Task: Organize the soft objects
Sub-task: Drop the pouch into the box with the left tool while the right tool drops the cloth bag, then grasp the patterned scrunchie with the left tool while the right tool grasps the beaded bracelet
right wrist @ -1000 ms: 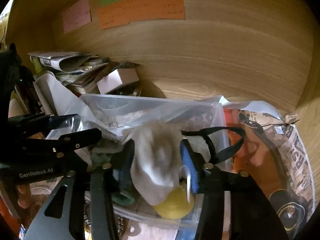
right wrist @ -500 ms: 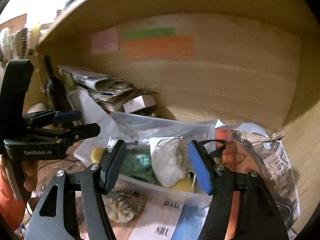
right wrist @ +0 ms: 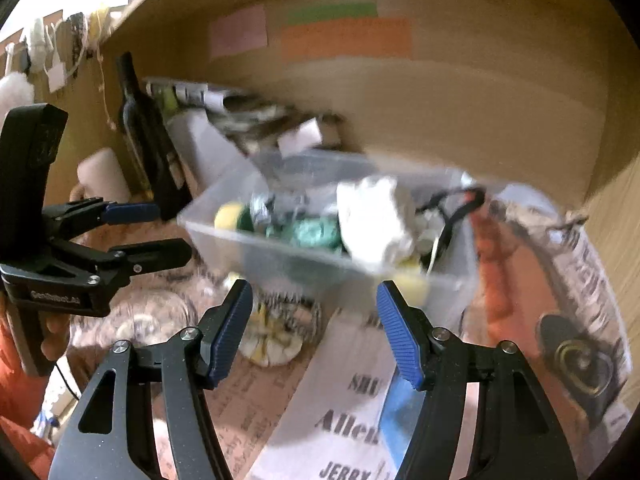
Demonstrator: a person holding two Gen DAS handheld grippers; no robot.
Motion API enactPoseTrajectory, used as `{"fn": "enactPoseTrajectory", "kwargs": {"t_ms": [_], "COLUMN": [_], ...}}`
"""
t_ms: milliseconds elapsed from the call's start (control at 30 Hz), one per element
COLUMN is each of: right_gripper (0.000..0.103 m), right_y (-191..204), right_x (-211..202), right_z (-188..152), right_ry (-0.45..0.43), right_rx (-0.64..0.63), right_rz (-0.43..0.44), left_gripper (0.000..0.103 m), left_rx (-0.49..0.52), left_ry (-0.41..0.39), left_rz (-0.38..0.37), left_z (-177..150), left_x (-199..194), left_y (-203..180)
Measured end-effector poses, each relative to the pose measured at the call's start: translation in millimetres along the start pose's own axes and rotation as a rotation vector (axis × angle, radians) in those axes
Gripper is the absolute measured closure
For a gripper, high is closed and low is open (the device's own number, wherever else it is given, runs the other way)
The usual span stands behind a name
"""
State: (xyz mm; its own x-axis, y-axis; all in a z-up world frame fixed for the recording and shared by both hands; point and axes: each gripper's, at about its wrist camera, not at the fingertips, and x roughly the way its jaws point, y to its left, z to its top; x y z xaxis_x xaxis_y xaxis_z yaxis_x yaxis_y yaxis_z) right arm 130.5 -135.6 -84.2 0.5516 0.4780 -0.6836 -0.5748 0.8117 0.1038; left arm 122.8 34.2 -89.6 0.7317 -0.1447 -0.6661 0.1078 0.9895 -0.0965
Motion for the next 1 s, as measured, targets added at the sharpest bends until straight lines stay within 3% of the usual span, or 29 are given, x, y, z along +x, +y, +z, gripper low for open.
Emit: {"fn": "enactPoseTrajectory", "kwargs": {"t_ms": [100, 233, 467, 667, 733, 833, 1000], "right_gripper": [0.044, 0.058, 0.091, 0.096, 0.096, 0.096, 0.096], "right_y": [-1, -1, 5, 6, 1, -2, -4], "right_x": [14, 26, 45, 36, 29, 19, -1], "right_z": [-7, -9, -10, -12, -12, -10, -7], "right_ry": [0.049, 0.085, 0.121, 0.073, 0.053, 0.023, -0.03], "right_rx": [0.015, 0.021, 0.004, -0.008, 0.009, 0.028, 0.035], "right_rz": [0.021, 0.039, 0.046, 0.028, 0.028, 0.033, 0.018], "left_gripper": [0.017, 0.027, 0.038, 0.064, 0.079, 0.091, 0.097], "left_rx": [-0.004, -0.008, -0.01, -0.017, -0.017, -0.024, -0.03], "left_ry": [0.05, 0.102, 0.18, 0.206, 0.207, 0.205, 0.164], "left_rz": [0.0, -0.027, -0.064, -0.098, -0.117, -0.128, -0.109], "left_z": [-10, -19, -21, -20, -21, -22, -25], "left_x": [15, 29, 52, 64, 64, 62, 46], "left_y": [0, -1, -8, -12, -12, -11, -9]}}
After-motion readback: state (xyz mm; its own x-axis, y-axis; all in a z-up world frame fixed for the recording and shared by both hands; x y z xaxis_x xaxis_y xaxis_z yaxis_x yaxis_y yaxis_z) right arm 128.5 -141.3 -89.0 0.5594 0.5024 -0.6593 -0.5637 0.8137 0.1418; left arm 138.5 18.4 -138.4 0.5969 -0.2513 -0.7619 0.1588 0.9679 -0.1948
